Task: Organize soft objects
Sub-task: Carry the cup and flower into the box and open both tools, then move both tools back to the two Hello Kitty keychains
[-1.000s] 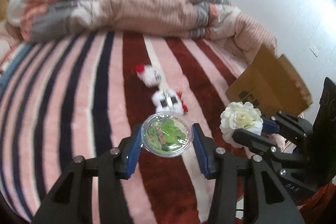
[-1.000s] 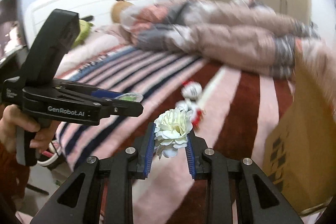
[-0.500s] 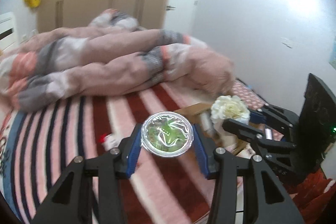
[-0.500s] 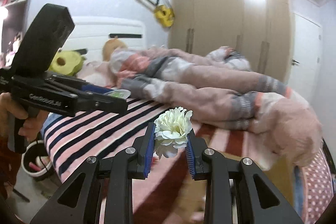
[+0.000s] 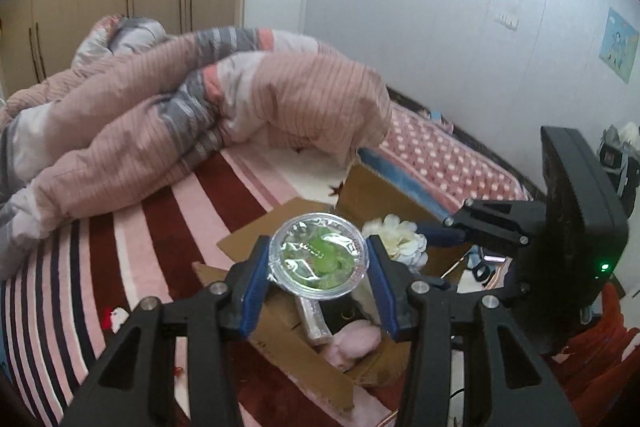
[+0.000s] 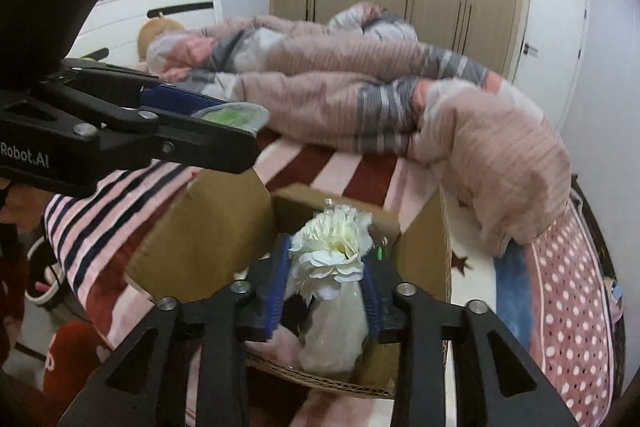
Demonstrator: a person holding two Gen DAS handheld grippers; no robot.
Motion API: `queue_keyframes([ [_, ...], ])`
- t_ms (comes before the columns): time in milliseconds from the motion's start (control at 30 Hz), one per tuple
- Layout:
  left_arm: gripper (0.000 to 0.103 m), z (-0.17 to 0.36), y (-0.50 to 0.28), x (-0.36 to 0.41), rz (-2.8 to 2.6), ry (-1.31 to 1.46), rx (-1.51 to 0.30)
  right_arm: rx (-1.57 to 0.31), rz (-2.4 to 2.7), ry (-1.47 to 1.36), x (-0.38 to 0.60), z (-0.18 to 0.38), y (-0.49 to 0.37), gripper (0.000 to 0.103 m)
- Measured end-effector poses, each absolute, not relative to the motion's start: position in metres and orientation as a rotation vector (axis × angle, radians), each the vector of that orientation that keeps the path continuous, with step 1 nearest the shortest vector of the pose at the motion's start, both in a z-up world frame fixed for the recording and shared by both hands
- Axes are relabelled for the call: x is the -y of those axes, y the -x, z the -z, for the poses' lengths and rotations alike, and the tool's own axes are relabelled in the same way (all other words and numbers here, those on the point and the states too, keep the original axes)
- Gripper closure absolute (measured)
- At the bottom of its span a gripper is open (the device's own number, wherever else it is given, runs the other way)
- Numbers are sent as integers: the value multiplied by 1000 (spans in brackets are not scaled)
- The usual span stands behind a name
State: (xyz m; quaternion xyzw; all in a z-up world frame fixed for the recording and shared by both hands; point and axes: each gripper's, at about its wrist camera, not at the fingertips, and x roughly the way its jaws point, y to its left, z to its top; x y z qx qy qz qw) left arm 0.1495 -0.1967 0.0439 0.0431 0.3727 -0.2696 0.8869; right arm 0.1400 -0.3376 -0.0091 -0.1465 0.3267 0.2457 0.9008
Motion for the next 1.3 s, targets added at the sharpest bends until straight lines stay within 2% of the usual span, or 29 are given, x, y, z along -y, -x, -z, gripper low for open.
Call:
queue_keyframes([
  [100, 59, -33, -156, 205, 560, -104, -810, -681, -498, 293, 344, 15, -142, 54],
  [333, 57, -19, -161, 211, 563, -121, -844, -681, -496, 282, 348, 13, -140, 52],
  [400, 46, -20, -161, 210, 564, -117, -843, -680, -493, 287, 346, 11, -139, 52],
  [467, 40, -24, -160, 208, 562, -115, -830, -680, -491, 292, 344, 10, -138, 52],
  [633, 39, -36, -151, 189, 536, -102, -801, -674, -490, 305, 335, 3, -134, 52],
  [900, 26, -65, -119, 101, 382, -57, -714, -613, -593, 296, 285, -22, -114, 52],
  [1000, 26, -65, -108, 61, 309, -43, -709, -601, -681, 281, 252, -25, -105, 52],
  [1300, 25, -17, -102, -36, 170, 17, -776, -698, -863, 285, 147, 20, -98, 52],
])
